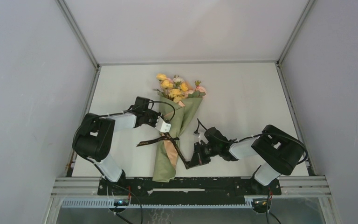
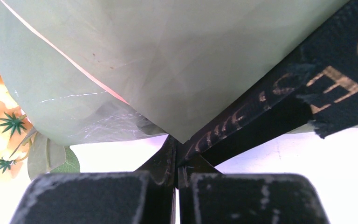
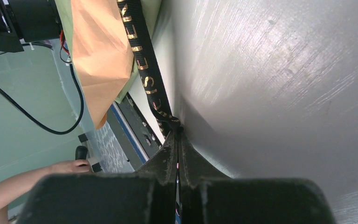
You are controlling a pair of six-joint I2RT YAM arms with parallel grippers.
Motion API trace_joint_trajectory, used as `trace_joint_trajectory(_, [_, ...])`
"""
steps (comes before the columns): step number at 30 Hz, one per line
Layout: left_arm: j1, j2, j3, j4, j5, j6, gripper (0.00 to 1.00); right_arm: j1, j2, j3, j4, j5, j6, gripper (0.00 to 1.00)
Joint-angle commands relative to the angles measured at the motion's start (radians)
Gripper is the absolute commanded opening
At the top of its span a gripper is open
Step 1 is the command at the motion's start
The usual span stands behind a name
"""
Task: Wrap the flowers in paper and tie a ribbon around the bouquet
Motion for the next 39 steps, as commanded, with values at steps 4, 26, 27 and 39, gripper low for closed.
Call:
trace_joint_trajectory(4, [0.015, 0.021, 0.04, -0.001, -0.017, 0.008, 0.0, 0.039, 0.021, -0.072, -0.104, 0.018, -0.005, 0.0])
trace_joint_trajectory(26, [-0.072, -0.298, -0.192, -0.245, -0.058, 0.148, 0.99, -0.017, -0.362, 0.103, -0.472, 0.238, -0.155, 0.6])
trace_joint_trajectory(27, [-0.078, -0.328, -0.195, -0.287, -0.067, 0.145, 1.0, -0.026, -0.396, 0.113, -0.501, 0.252, -0.164, 0.65])
trace_joint_trajectory(39, [-0.202, -0.709, -0.033, -0.702, -0.036, -0.372, 1.0, -0.289, -0.706, 0.228, -0.674, 0.466, -0.246, 0.87])
